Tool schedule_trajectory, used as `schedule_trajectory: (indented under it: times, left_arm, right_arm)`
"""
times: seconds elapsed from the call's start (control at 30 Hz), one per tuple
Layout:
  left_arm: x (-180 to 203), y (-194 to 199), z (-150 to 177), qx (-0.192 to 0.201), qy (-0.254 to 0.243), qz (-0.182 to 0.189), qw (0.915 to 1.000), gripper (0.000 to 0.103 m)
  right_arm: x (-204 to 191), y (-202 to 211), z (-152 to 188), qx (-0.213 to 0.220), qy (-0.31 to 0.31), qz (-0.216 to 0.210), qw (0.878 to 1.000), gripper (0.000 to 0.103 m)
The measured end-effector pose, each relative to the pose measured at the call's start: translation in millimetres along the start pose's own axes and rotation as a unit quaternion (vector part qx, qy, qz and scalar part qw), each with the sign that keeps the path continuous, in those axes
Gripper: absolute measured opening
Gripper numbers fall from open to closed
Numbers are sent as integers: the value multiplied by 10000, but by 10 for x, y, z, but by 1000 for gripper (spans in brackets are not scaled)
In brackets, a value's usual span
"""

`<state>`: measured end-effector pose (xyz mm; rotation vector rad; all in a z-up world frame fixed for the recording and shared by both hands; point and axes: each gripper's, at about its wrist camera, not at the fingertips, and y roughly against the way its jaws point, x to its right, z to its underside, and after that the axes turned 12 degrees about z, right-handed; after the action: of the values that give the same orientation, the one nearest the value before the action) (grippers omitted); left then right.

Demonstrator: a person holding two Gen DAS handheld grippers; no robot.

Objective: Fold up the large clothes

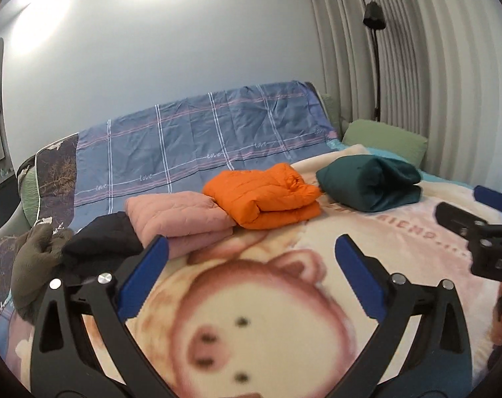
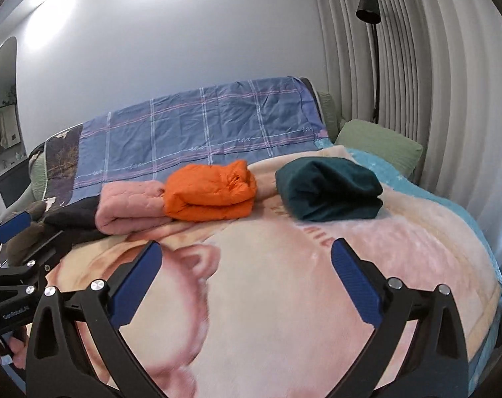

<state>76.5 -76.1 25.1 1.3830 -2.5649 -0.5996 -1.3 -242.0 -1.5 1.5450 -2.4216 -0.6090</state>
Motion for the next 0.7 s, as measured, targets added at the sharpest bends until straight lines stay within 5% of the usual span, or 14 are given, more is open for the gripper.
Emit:
schedule_trajectory:
  times: [0.3, 0.7]
  left_arm:
    - [-46, 624, 291, 83, 378, -406, 9984, 101]
    - [-64, 841, 460, -212, 541, -593, 9965, 101]
  right_arm:
    - [-274, 256, 225, -209, 486, -136, 9985, 102]
    - [-389, 374, 313, -81, 718, 8, 9974, 102]
